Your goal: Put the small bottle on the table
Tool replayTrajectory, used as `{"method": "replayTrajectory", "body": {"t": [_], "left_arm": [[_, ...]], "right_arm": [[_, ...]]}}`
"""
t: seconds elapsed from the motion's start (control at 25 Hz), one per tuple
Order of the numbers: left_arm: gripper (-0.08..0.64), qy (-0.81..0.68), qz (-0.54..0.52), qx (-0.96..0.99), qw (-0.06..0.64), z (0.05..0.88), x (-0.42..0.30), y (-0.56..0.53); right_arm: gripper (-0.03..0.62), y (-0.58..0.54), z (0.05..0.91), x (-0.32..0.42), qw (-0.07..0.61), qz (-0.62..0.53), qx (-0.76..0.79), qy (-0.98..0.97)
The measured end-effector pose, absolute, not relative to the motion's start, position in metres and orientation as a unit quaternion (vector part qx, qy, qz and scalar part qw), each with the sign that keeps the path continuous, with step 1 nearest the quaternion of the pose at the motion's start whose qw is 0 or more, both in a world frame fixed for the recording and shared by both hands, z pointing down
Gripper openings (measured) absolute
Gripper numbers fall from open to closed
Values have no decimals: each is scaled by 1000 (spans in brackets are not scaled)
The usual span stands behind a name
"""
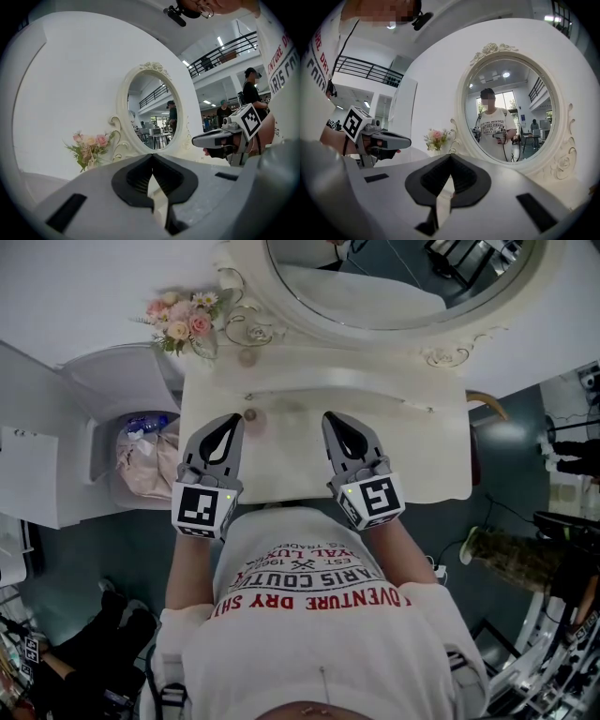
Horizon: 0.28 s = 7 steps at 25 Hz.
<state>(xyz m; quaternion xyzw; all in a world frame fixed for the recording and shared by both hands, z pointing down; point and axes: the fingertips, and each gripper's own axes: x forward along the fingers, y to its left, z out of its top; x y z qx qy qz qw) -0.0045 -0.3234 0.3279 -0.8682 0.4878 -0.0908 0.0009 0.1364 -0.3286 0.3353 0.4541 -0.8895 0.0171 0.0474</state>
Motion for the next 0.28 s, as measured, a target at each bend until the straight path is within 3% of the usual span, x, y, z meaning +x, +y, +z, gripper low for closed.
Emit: {"method": "replayTrajectory", "body": {"t": [0.28], "left_arm": [[8, 486, -91, -869, 9, 330, -10, -323]], "right_arm": [[-2, -328, 334, 131, 43, 14, 452, -891]]}}
